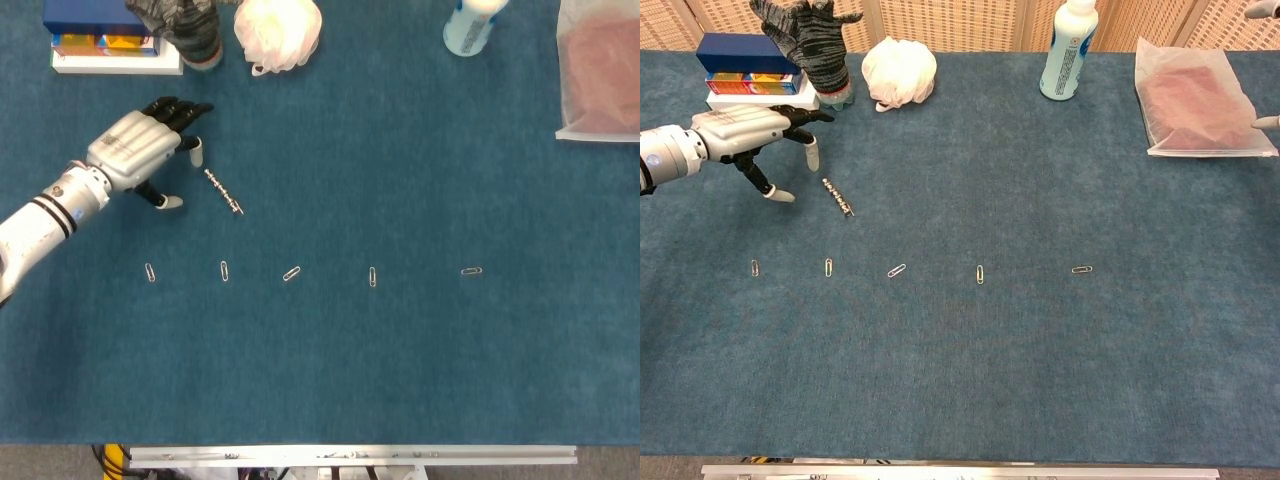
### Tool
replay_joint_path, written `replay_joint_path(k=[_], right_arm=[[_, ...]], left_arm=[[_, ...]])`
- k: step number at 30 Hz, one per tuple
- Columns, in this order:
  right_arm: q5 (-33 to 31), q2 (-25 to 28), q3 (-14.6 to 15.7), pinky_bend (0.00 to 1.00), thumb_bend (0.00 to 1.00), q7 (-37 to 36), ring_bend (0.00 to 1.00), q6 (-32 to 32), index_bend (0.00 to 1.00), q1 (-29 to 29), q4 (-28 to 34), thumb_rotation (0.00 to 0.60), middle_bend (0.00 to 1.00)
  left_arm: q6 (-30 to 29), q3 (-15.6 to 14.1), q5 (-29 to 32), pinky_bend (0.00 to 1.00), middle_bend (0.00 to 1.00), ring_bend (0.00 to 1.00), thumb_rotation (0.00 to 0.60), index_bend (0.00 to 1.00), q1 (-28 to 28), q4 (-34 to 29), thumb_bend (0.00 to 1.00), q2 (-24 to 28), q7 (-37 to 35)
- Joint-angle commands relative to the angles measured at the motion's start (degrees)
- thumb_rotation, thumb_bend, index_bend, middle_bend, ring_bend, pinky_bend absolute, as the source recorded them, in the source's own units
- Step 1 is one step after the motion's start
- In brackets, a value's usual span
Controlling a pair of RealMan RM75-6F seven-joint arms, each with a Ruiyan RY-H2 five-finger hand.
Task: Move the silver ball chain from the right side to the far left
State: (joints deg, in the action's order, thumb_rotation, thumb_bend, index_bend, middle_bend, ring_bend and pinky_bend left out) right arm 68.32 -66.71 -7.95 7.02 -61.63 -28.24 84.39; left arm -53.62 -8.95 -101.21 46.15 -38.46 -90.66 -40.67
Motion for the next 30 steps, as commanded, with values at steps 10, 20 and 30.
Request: replay_joint_path(k=[10, 20, 30], right_arm=[[0.51, -0.51, -0.05, 0.11, 0.00, -1.25, 0.00, 0.77, 0.11, 0.52, -0.94, 0.600, 0.06], [1.20, -0.96, -0.03, 0.11, 0.00, -2.61, 0.00, 1.14, 0.11, 0.99, -1.92, 0.600, 0.06], [1.88, -0.50, -0.37, 0.11, 0.00, -3.28, 0.00, 0.64, 0.12, 1.47, -1.96, 0.600, 0.06]], left_arm=[[1.41, -0.77, 0.40, 0.03, 0.00, 0.00, 0.600, 0.41, 2.30, 1.55, 0.15, -2.00, -0.82], [2.89, -2.07, -0.09, 0.03, 0.00, 0.00, 0.600, 0.42, 4.29, 3.68, 0.24, -3.78, -1.68], [3.88, -3.46, -0.31, 0.03, 0.00, 0.00, 0.600, 0.42, 5.04, 6.48, 0.24, -5.04, -2.19]])
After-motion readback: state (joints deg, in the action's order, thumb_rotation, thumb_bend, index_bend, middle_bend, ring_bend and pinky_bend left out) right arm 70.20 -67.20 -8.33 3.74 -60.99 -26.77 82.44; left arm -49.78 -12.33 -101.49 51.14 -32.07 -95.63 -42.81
